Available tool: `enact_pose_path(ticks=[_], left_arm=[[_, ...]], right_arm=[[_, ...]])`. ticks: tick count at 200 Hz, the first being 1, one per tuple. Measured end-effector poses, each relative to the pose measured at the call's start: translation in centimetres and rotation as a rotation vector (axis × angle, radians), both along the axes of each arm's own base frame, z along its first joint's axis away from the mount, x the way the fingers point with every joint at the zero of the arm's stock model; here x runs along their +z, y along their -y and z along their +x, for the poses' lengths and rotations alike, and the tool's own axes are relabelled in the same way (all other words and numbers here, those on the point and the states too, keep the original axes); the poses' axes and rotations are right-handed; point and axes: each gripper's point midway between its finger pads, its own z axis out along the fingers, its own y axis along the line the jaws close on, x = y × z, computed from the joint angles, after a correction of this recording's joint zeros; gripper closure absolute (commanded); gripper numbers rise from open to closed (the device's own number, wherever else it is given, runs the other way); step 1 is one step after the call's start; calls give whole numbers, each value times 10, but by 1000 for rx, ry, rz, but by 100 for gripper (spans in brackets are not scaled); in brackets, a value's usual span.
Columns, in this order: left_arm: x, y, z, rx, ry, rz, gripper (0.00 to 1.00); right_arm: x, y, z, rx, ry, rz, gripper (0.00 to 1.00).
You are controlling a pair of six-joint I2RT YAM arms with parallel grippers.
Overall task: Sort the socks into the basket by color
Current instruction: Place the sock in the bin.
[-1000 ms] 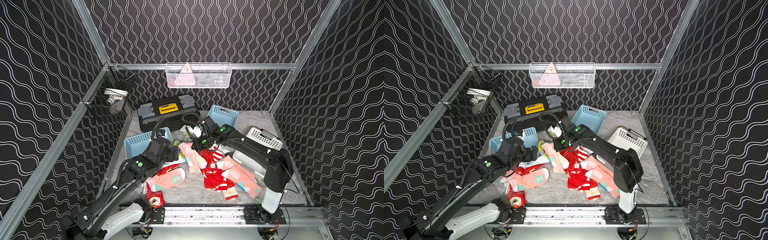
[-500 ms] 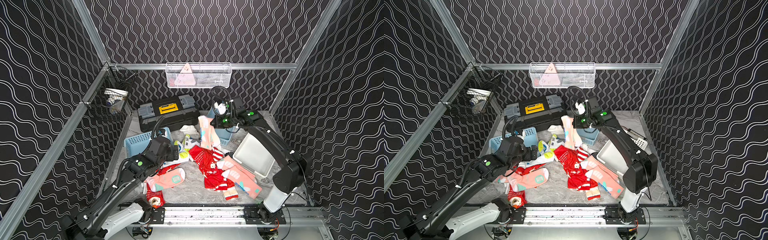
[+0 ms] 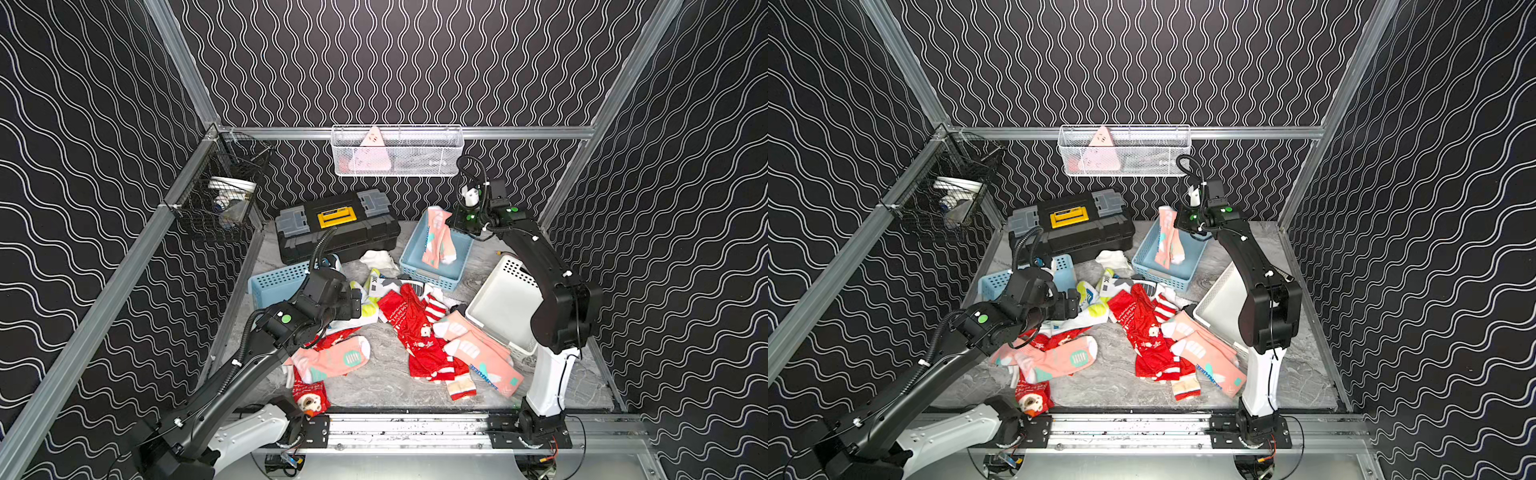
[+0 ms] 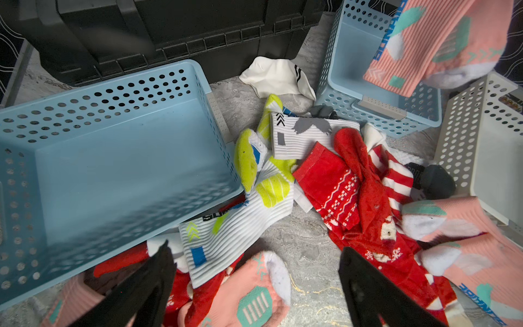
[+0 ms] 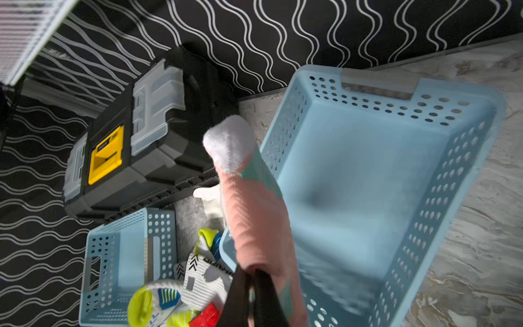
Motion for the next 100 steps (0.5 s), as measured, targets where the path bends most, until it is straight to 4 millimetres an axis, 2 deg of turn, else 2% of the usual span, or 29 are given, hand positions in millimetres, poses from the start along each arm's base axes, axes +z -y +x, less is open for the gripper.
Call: enact_pose_path(ticks=[16,51,100], left_arm=[[-2,1,1,-2,-7,2,5],[-2,2,2,-4,-11,2,5],[-2,3,3,-4,-15,5,5]], right_arm=[[-13,0,12,-9,-8,17,100],[-46,-7,22,2,-62,96,100],[-93,4,41,-33,-135,192,100]])
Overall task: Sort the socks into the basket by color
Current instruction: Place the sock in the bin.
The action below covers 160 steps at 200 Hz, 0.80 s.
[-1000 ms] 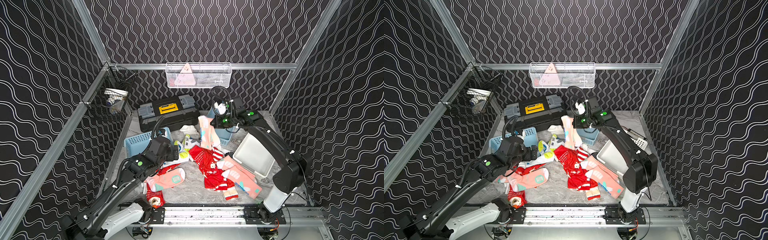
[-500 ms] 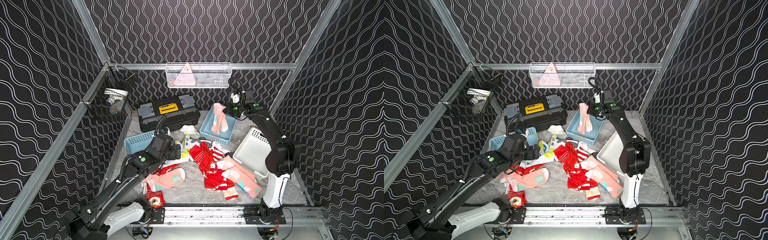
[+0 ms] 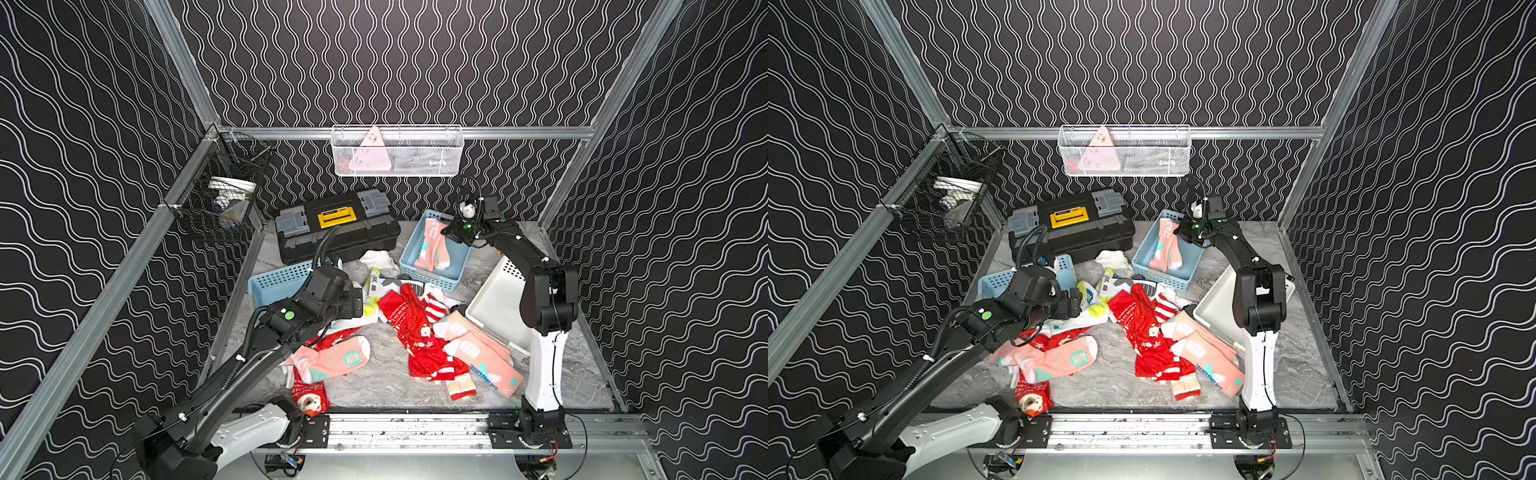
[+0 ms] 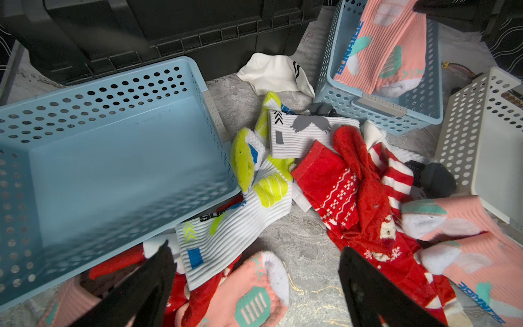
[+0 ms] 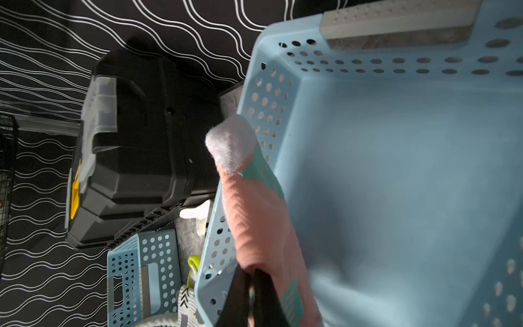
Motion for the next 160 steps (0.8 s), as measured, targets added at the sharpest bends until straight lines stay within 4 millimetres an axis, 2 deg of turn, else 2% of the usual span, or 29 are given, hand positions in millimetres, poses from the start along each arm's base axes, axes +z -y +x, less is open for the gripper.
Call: enact_pose_path(ticks=[36,54,75,106,147,160], left_arm=[[-3,0,1,1,-12,8,6],[-4,0,1,2,-16,12,6],[-6,1,2,2,-21,15,5],[-8,1,3,2,-27,18,5],[-10,1,3,2,-32,21,5],[-10,1,3,2,-32,21,4]], right_arm=[[-24,12,13,-30,-33,-16,100],[-26,17,18,-43,-25,-46,91],[-30,22,19,-59,-24,-84,69],[-34,29,18,-74,-31,-133,48],[-30,29,19,-71,-11,-191,33],[-25,25,15,-59,-9,-212,31]])
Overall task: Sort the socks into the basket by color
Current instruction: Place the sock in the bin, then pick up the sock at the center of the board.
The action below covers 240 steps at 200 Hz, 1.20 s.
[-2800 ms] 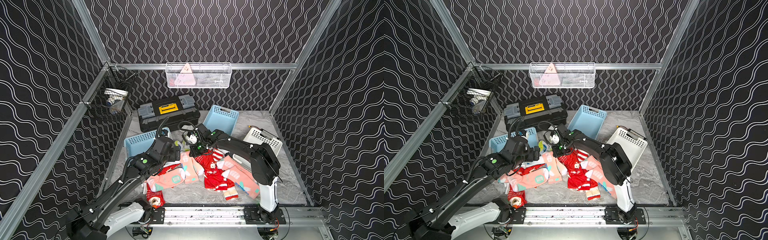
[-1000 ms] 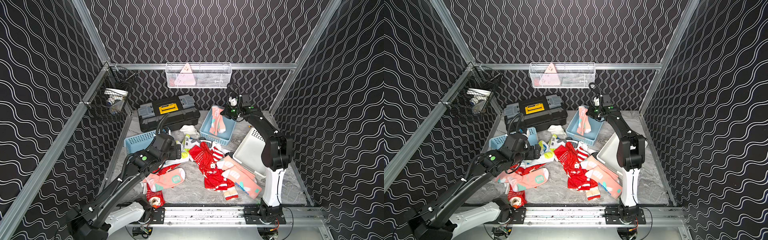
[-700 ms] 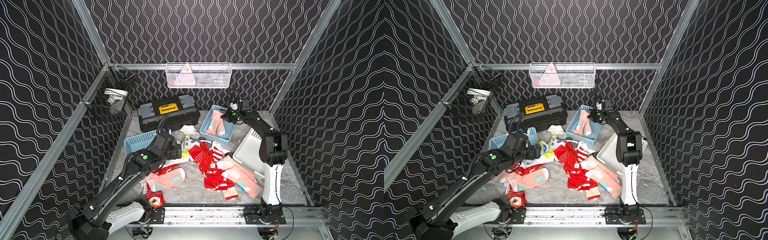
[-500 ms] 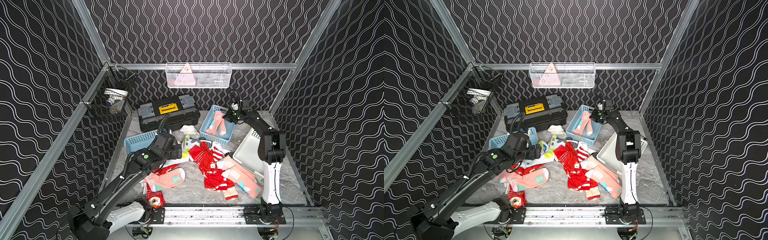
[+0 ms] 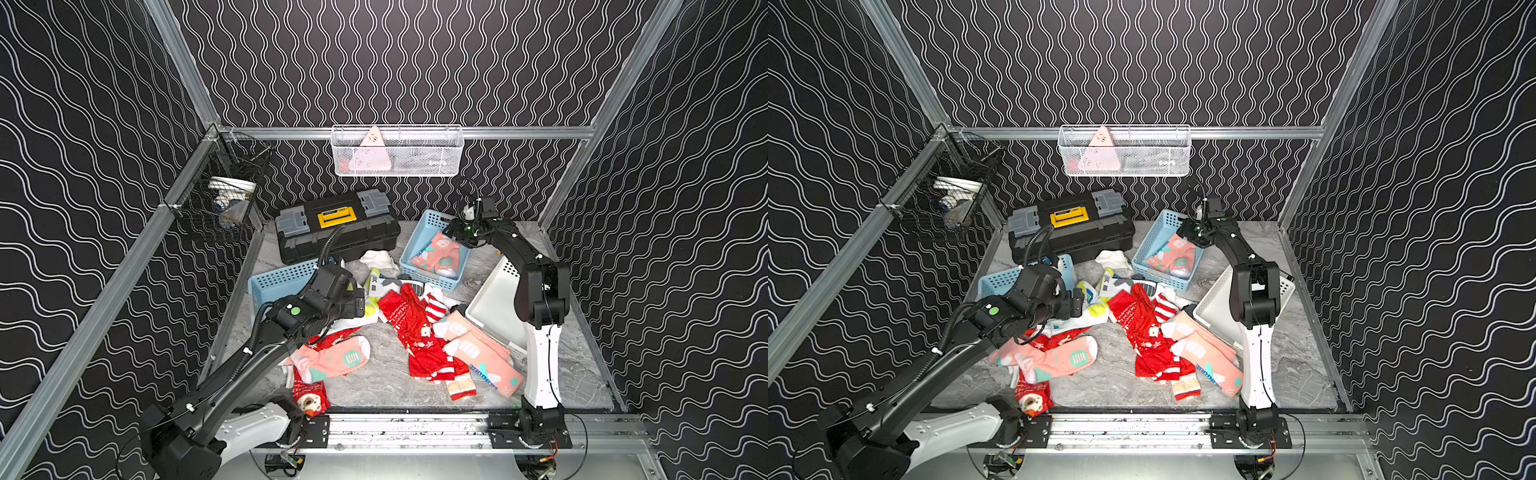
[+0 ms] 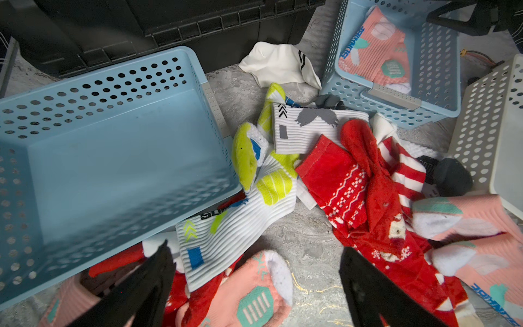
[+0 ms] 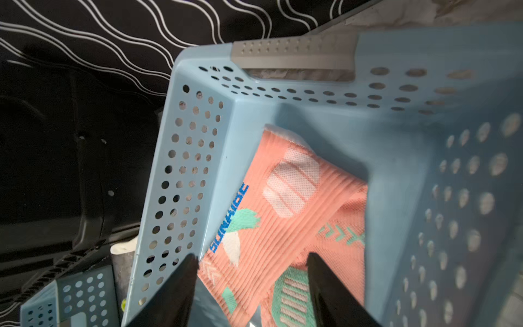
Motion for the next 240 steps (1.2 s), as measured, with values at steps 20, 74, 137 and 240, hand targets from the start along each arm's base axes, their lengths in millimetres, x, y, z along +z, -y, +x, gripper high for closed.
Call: enact_pose_path(ticks=[20,74,137,240], left_arm=[[0,0,0,-1,-1,0,4],[-5,-2,-5,18,-30,-10,4],[-34,-24,-36,137,-185,14,5],[-107,-77,-106,499,-450,105,10]], right_arm=[[15,-7,-8,20,11,-27,25],[44,-31,-68,97,-17,-93,22],[65,-76,-179,284,-76,-138,17],[59,-72,-245,346,-132,-172,17]])
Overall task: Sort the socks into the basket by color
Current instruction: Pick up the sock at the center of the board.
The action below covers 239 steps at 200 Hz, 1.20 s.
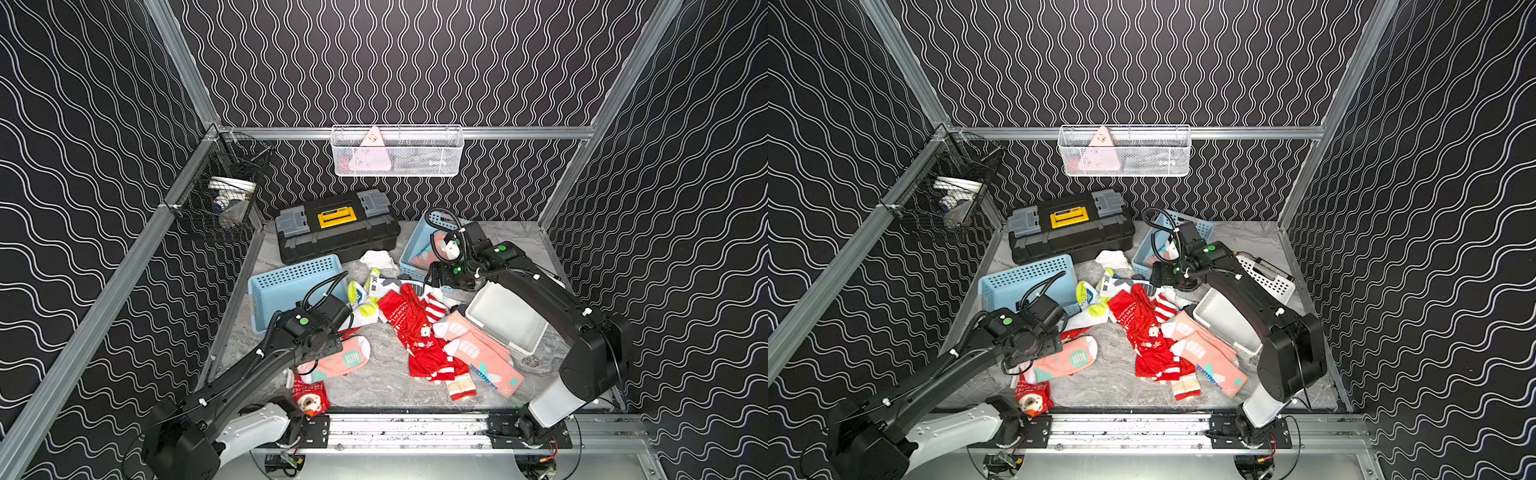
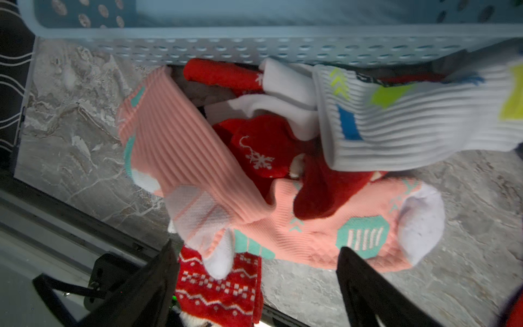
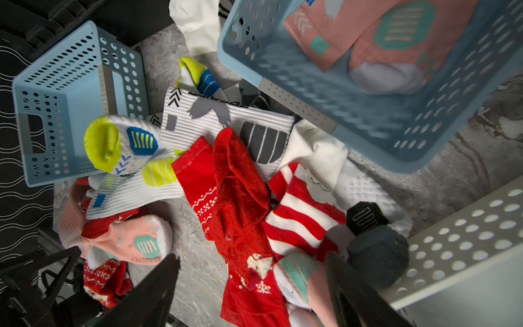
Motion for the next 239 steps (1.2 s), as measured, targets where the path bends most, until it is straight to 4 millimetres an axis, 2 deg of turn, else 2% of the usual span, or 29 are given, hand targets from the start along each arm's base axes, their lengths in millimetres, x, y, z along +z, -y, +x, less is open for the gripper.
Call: enact_pose_path(ticks=[25,51,79,109,128,160,179,239], left_arm=[[-12,-11,-8,75,-22,11,12],[-25,-26,-16,152,-36,7,19],[-36,-31,-18,199,-38,-17,25],[-51,-30,-19,228,-46,-54,45],[-52,-26,-16,228,-34,-80,59],[-38,-22,-7,219,28,-117,88],[-25,-18,1,205,71,-140,100],[30,3,18,104,197,-270,100]], right_arm=[[-4,1,-6,5,-15,1,17],[-7,1,-9,9,-24,4,17],[-8,0,-10,16,-28,9,17],[-9,-1,-11,20,-31,13,17],[-9,-1,-11,21,-32,14,17],[-9,0,-13,25,-32,15,17],[-8,-1,-13,27,-32,20,18],[8,-14,-13,62,-18,73,18]])
